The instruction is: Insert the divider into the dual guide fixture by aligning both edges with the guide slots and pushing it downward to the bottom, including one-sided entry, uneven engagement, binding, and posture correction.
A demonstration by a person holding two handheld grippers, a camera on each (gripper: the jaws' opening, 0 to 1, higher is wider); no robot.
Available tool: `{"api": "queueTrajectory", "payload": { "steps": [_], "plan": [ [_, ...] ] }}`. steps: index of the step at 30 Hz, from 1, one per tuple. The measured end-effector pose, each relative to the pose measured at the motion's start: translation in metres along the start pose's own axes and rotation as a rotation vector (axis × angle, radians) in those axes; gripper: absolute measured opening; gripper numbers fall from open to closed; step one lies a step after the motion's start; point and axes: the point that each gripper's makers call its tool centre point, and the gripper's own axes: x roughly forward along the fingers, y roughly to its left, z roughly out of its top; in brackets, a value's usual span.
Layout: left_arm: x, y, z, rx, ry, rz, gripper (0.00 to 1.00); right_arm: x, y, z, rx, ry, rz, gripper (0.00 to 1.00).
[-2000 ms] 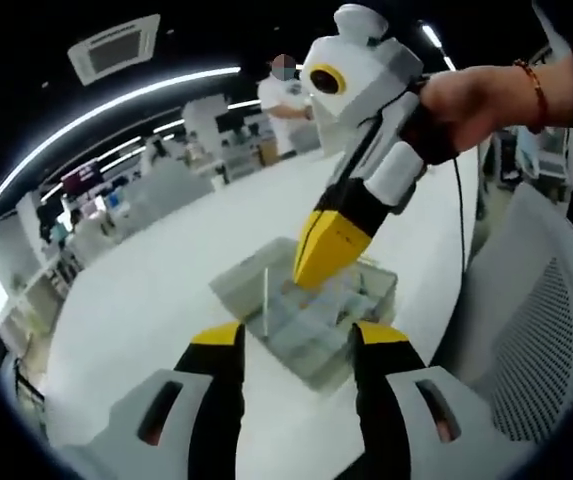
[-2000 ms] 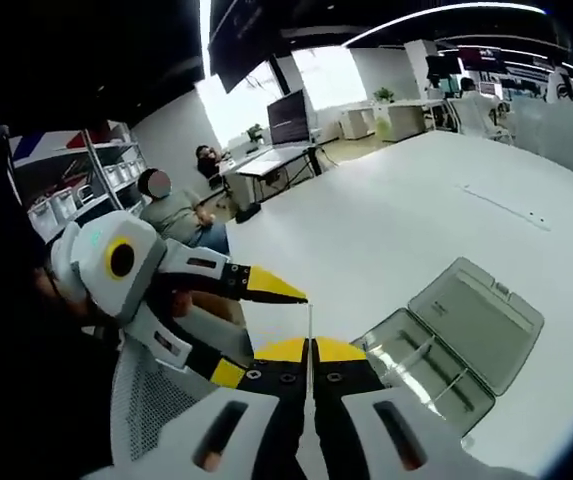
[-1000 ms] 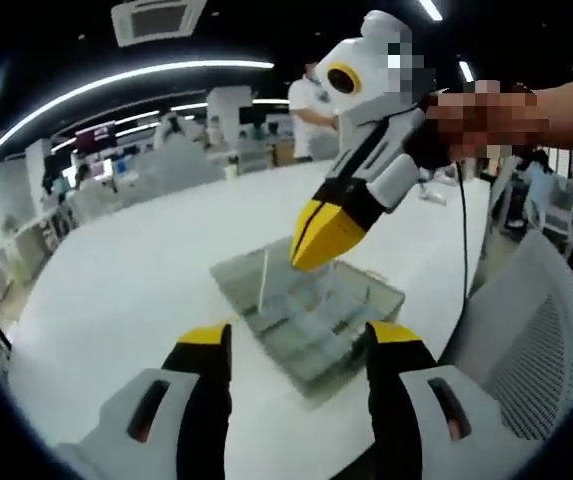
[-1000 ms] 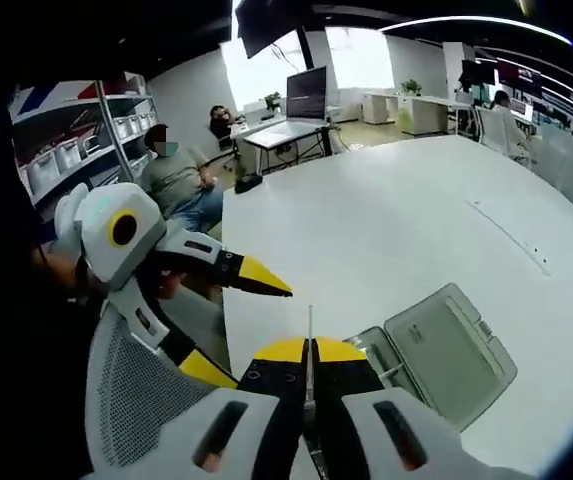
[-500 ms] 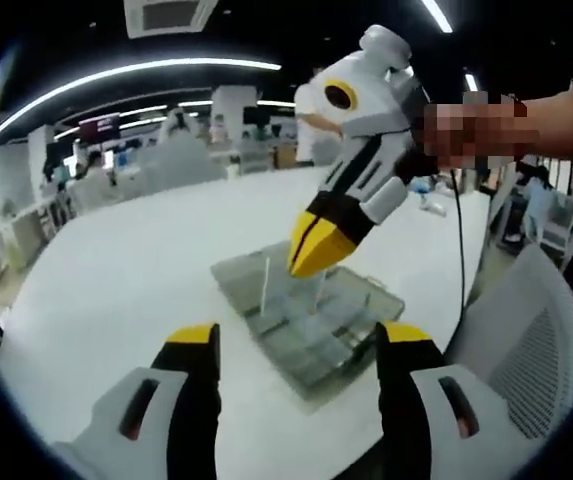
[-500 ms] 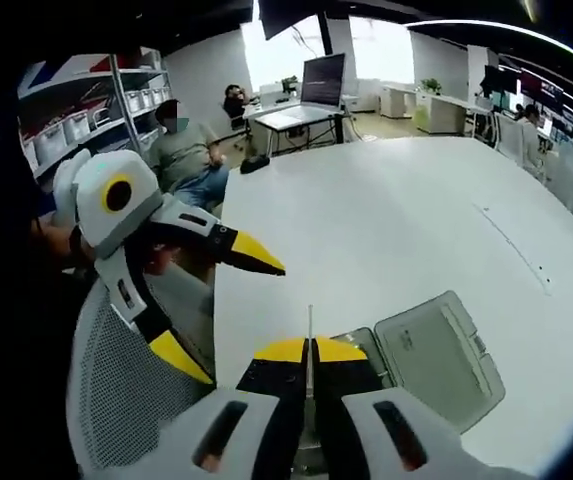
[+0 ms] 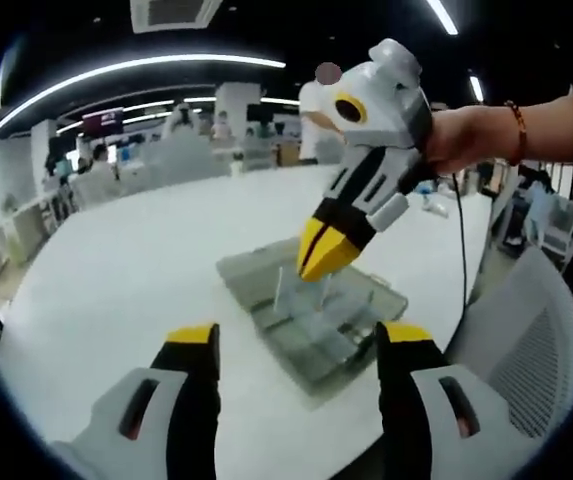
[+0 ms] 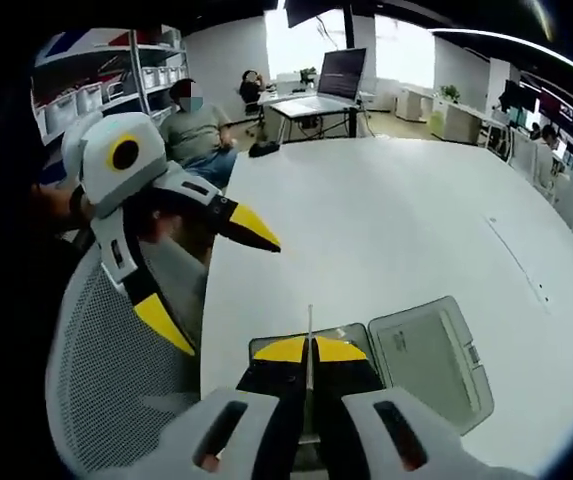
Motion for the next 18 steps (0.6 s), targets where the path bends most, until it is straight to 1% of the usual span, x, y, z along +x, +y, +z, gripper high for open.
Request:
{"api": "queueTrajectory", "payload": {
  "steps": [2,8,10,12,14,17,18],
  "plan": [
    [-0.001,0.002,0.004,-0.001,-0.016,0.007,0.62,0.001,-0.001,-0.001,-0.001,0.003,0.001,0.00],
    [-0.002,0.005,0.005,-0.015,-0.021,0.013,0.62,0.005,-0.002,-0.009,0.004,0.028,0.008,0.00],
    [-0.002,0.006,0.005,-0.007,-0.023,0.023,0.61,0.006,-0.003,-0.011,-0.017,0.038,0.002,0.00],
    [-0.004,0.008,0.006,-0.006,-0.032,0.032,0.61,0.008,0.000,-0.010,0.014,0.016,0.021,0.00],
    [-0.005,0.009,0.006,-0.016,-0.031,0.036,0.60,0.010,-0.002,-0.014,0.001,0.035,0.011,0.00],
    [-0.005,0.010,0.005,-0.017,-0.032,0.038,0.60,0.014,0.001,-0.018,-0.001,0.054,0.024,0.00],
    [-0.005,0.010,0.005,-0.020,-0.031,0.039,0.60,0.015,0.000,-0.020,-0.024,0.065,0.017,0.00]
  ]
}}
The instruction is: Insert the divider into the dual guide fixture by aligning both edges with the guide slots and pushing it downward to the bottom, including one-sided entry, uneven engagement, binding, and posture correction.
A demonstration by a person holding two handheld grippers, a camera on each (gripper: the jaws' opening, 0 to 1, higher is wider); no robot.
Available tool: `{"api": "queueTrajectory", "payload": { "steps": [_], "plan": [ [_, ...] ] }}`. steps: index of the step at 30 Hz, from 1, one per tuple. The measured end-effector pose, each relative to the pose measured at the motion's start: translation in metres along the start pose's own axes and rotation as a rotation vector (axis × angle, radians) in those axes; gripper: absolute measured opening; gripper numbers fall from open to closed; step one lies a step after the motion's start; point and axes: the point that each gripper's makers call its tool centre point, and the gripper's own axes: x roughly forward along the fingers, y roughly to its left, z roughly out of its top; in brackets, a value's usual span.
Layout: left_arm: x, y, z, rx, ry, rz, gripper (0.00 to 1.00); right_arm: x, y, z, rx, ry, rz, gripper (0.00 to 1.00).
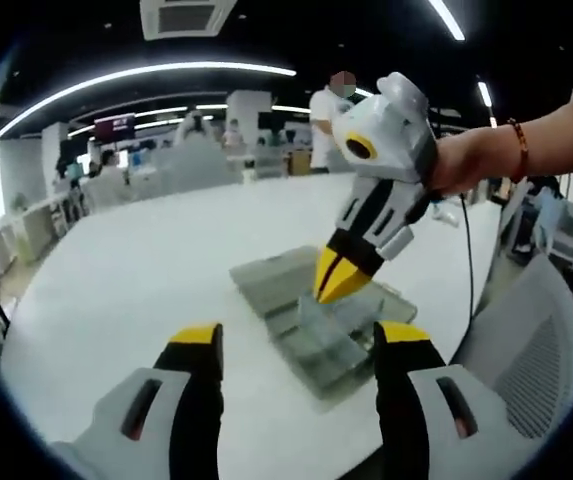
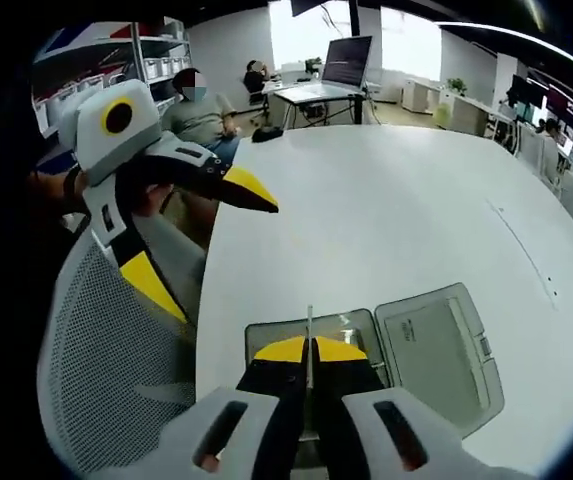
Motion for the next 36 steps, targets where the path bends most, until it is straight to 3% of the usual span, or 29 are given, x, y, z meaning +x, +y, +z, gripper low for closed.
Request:
{"api": "queueTrajectory", "payload": {
  "steps": [6,15,20,24,26,30,36],
  "plan": [
    [-0.001,0.001,-0.002,-0.006,0.002,0.004,0.60,-0.001,0.001,0.003,0.005,-0.005,0.002,0.00],
    [0.001,-0.005,-0.006,-0.012,0.014,-0.010,0.60,-0.005,0.001,0.018,0.091,-0.097,0.007,0.00],
    [0.006,-0.003,-0.008,-0.013,0.025,0.013,0.59,-0.013,0.001,0.036,0.251,-0.186,-0.003,0.00],
    [0.008,-0.001,-0.006,-0.048,0.024,0.015,0.59,-0.017,-0.001,0.039,0.259,-0.190,-0.014,0.00],
    [0.009,0.001,-0.005,-0.026,0.026,0.033,0.58,-0.019,0.001,0.042,0.274,-0.196,-0.010,0.00],
    [0.012,0.001,0.001,-0.011,0.013,0.040,0.58,-0.021,0.007,0.048,0.439,-0.215,0.028,0.00],
    [0.018,-0.001,0.008,-0.008,0.001,0.046,0.52,-0.025,0.019,0.063,0.493,-0.262,0.079,0.00]
  ]
}}
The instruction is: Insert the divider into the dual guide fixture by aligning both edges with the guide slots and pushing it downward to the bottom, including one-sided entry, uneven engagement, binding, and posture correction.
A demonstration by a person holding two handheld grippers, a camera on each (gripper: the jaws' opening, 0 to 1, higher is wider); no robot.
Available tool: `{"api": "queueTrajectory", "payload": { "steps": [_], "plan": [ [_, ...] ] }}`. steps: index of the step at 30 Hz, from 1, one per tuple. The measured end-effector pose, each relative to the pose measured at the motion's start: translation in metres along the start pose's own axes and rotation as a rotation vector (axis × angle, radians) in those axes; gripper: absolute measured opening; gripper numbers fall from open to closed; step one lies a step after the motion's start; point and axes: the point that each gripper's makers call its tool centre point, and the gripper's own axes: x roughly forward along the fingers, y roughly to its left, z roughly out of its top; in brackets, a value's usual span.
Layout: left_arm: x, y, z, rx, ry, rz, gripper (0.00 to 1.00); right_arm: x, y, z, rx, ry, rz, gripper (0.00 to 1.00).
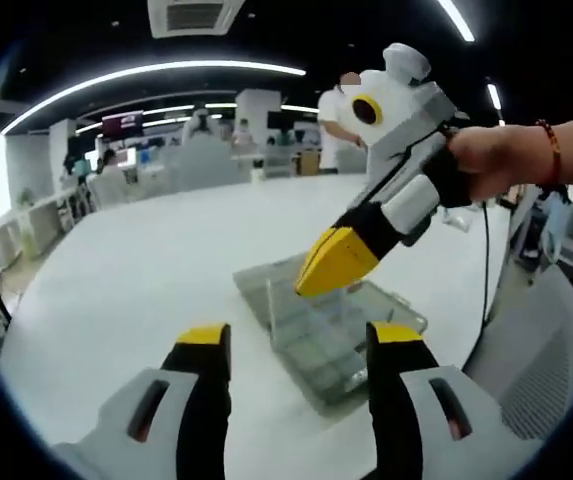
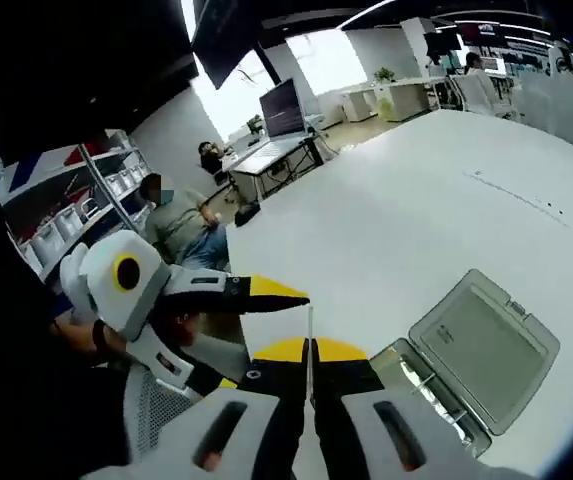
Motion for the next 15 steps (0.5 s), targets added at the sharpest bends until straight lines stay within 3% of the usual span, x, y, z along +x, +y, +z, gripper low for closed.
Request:
{"api": "queueTrajectory", "payload": {
  "steps": [4,7,15],
  "plan": [
    [0.001,0.003,0.005,0.011,-0.017,0.021,0.45,0.002,0.009,0.004,0.068,-0.007,0.036,0.00],
    [0.001,0.005,0.008,0.008,-0.029,0.032,0.42,0.002,0.011,0.006,0.073,-0.015,0.043,0.00],
    [0.002,0.004,0.012,0.103,-0.034,0.033,0.35,0.003,0.015,0.011,0.133,-0.012,0.074,0.00]
  ]
}}
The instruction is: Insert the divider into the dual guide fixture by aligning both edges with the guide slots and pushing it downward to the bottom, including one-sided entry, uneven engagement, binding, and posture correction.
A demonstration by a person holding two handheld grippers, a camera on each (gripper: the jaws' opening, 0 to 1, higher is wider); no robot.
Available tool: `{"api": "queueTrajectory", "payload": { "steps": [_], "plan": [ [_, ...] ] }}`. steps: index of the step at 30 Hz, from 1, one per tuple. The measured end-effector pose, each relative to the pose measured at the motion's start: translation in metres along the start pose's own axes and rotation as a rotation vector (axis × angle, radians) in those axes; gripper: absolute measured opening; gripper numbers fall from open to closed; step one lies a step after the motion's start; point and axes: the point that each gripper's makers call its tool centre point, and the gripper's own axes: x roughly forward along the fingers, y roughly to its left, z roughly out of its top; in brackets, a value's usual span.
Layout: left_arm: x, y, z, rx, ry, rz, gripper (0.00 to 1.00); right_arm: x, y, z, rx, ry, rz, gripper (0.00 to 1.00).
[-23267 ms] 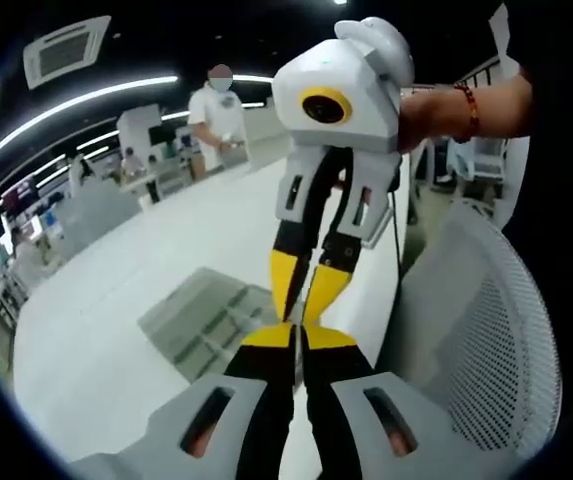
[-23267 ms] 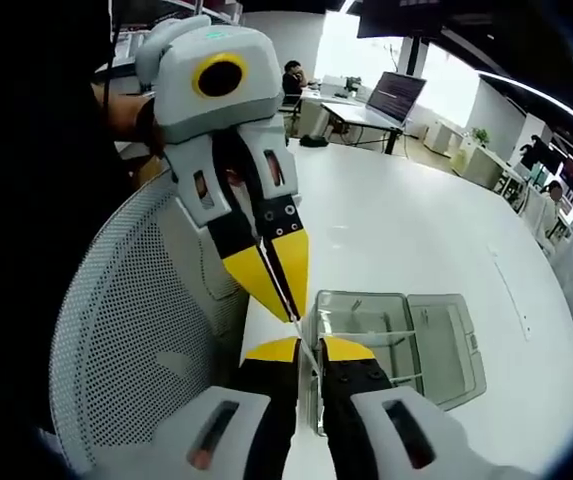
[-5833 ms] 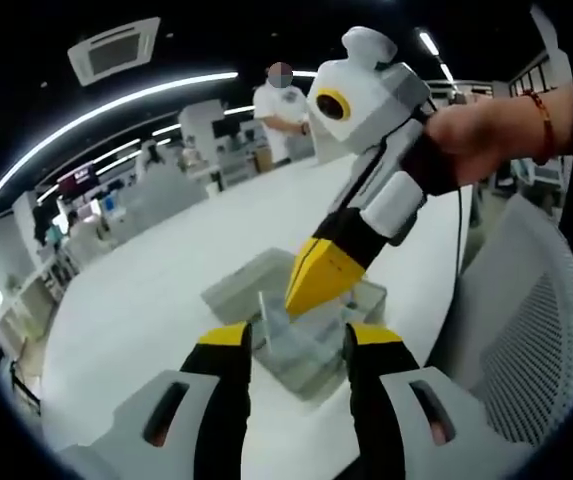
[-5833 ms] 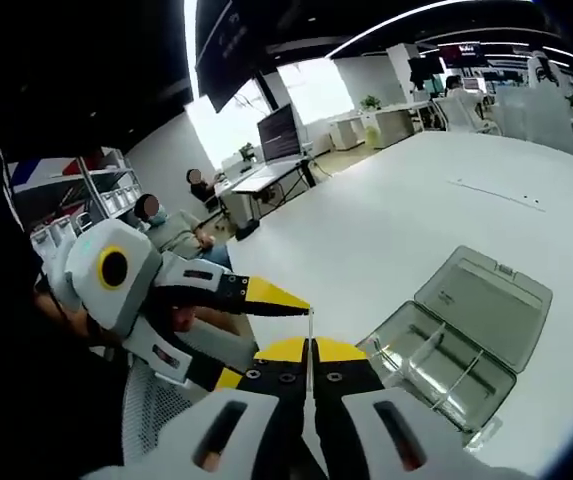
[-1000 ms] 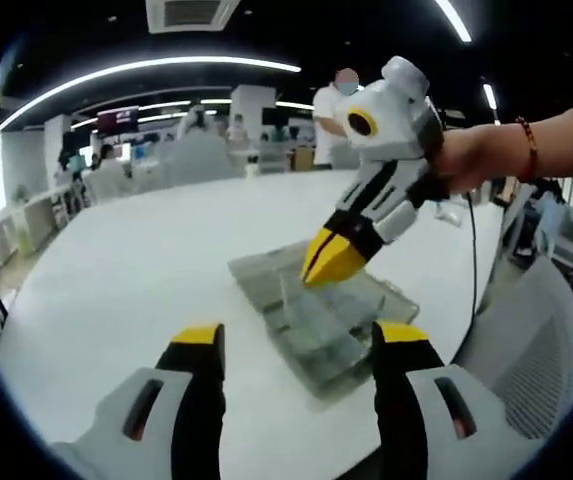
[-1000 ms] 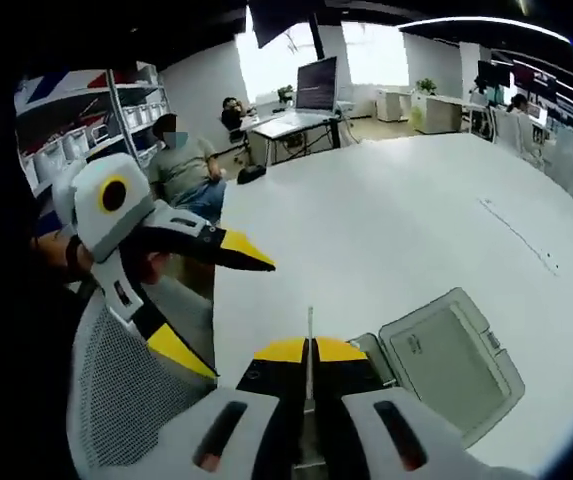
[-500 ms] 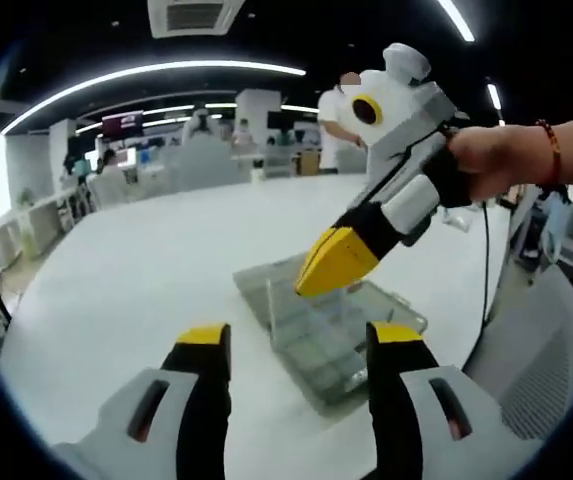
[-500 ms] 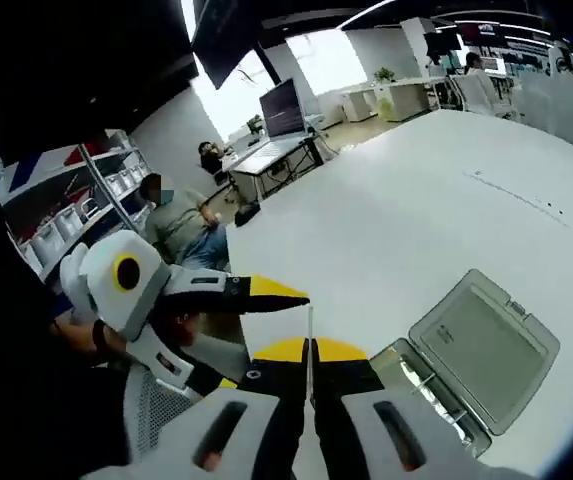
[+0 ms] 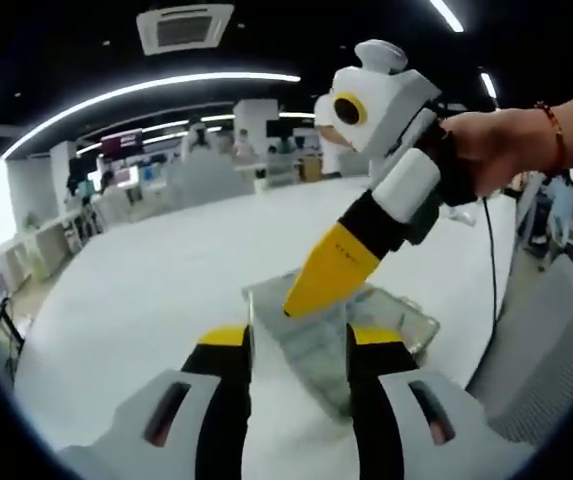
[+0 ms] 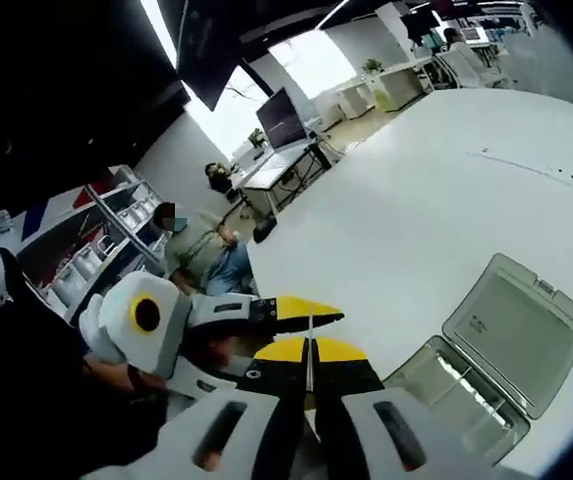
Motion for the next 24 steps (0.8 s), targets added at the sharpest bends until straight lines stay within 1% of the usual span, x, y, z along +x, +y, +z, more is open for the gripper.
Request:
{"api": "queueTrajectory", "payload": {
  "steps": [2,5,6,8,11,12,15,17,21,24],
  "plan": [
    [0.0001,-0.0001,0.0001,0.006,-0.001,-0.003,0.35,-0.0005,0.0005,-0.0007,0.002,0.010,0.005,0.00],
    [-0.0004,-0.0002,0.0003,0.020,-0.003,-0.005,0.35,-0.0013,0.0027,-0.0018,-0.023,0.026,0.010,0.00],
    [-0.0007,-0.0010,0.0001,0.036,-0.002,-0.005,0.35,-0.0017,0.0036,-0.0032,-0.054,0.045,0.017,0.00],
    [-0.0005,-0.0020,-0.0002,0.045,-0.001,-0.005,0.35,-0.0016,0.0035,-0.0042,-0.080,0.067,0.023,0.00],
    [-0.0003,-0.0024,-0.0004,0.052,0.002,-0.004,0.35,-0.0030,0.0033,-0.0064,-0.129,0.100,0.014,0.00],
    [-0.0005,-0.0005,-0.0015,0.057,0.009,0.007,0.35,-0.0036,0.0030,-0.0075,-0.141,0.114,0.009,0.00],
    [-0.0010,0.0036,-0.0042,0.050,0.018,0.014,0.35,-0.0049,0.0023,-0.0071,-0.145,0.118,0.009,0.00],
    [-0.0021,0.0059,-0.0060,0.054,0.024,0.017,0.35,-0.0061,0.0028,-0.0037,-0.140,0.102,0.014,0.00],
    [-0.0036,0.0074,-0.0063,0.061,0.029,0.026,0.35,-0.0046,0.0025,-0.0044,-0.118,0.112,0.017,0.00],
    [-0.0039,0.0069,-0.0078,0.057,0.035,0.025,0.35,-0.0037,0.0028,-0.0056,-0.122,0.121,0.016,0.00]
  ]
}}
